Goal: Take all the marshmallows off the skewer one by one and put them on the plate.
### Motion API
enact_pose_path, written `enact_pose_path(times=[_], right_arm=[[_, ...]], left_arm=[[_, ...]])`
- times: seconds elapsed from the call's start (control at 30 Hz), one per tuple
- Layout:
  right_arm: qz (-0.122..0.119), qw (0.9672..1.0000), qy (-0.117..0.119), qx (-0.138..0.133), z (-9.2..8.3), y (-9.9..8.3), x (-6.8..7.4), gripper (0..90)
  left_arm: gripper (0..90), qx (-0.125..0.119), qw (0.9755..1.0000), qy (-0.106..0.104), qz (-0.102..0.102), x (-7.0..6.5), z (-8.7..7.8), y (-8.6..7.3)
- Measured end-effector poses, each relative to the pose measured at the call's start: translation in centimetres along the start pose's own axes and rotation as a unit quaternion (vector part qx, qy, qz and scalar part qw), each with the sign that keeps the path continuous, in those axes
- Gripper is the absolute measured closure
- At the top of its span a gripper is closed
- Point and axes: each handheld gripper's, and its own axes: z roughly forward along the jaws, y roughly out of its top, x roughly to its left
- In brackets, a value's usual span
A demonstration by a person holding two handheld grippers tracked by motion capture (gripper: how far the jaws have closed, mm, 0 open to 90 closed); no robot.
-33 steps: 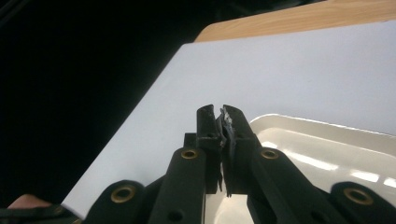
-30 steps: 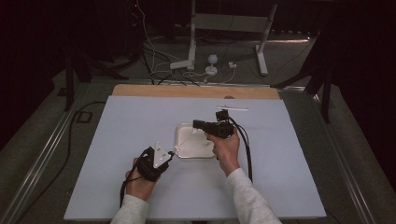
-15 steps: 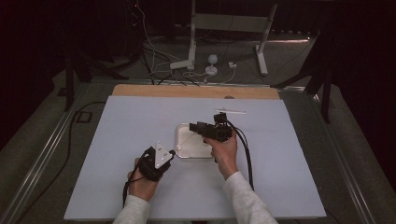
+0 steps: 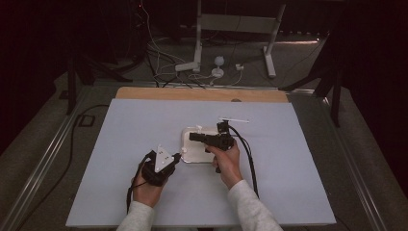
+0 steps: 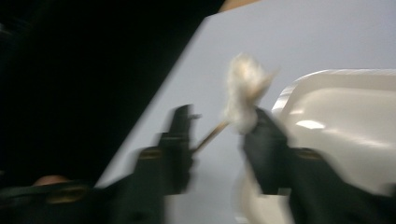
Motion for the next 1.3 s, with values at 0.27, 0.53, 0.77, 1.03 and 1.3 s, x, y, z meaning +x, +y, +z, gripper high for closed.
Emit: enact_pose_path(times=[0.27, 0.53, 0.77, 1.03, 1.3], right_arm=[[0.029, 0.9988, 0.015, -0.037, -0.9, 0.8, 0.0, 80.8], [0.015, 0.9984, -0.004, -0.054, -1.5, 1.3, 0.0, 81.5], [0.033, 0.9882, -0.049, -0.142, -5.4, 3.4, -1.1, 83.7], [-0.087, 0.9906, -0.095, -0.046, -6.1, 4.3, 0.7, 80.7], [-0.099, 0.9885, -0.109, 0.037, -2.8, 2.6, -0.3, 71.9]], left_arm=[[90.0, -0.012, 0.9998, -0.016, -0.005, 0.4, -0.2, -0.2], [90.0, -0.013, 0.9996, -0.025, 0.001, 0.5, -0.2, -0.2], [90.0, 0.016, 0.9994, -0.013, -0.028, 1.9, -0.4, -1.8], [90.0, -0.002, 0.9987, -0.015, -0.050, 2.3, -0.4, -1.2], [90.0, 0.003, 0.9988, -0.017, -0.046, 2.1, 0.0, -1.2]])
